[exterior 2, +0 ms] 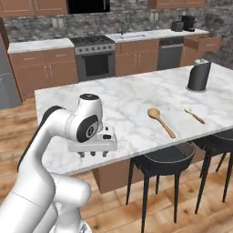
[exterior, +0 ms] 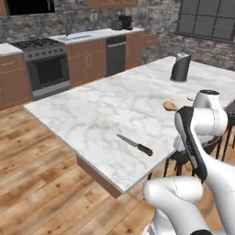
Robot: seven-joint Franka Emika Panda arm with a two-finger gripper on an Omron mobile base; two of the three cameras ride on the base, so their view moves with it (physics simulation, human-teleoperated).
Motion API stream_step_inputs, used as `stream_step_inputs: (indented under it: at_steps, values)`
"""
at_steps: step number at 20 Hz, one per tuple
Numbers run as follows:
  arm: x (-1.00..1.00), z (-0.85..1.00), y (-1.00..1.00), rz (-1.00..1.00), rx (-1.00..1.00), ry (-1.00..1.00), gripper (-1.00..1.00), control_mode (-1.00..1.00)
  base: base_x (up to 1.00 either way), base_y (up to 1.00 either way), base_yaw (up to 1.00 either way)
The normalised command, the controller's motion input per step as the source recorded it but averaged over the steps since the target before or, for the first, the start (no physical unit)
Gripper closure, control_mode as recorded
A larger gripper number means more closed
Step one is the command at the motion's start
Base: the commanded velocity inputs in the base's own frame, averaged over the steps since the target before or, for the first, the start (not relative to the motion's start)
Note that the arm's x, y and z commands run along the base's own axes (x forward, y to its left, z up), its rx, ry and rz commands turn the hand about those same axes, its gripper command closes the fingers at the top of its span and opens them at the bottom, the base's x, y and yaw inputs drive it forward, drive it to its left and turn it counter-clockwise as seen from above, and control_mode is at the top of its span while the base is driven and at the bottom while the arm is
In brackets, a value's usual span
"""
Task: Pick up the metallic utensils from the counter and place them in the open drawer. Make sure not to pick up any wooden utensils.
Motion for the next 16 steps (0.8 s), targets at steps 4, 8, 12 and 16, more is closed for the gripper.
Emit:
stream_step_inputs:
  at_steps: [4, 8, 12, 16]
  values:
    - [0.0, 0.0, 0.0, 0.0, 0.0, 0.0, -1.0, 1.0, 0.0, -0.31, 0.54]
    - [0.0, 0.0, 0.0, 0.0, 0.0, 0.0, -1.0, 1.0, 0.0, -0.49, 0.53]
    - [0.0, 0.0, 0.0, 0.0, 0.0, 0.0, -1.0, 1.0, 0.0, -0.7, 0.45]
    - [0.0, 0.0, 0.0, 0.0, 0.0, 0.0, -1.0, 1.0, -0.02, -0.76, 0.39]
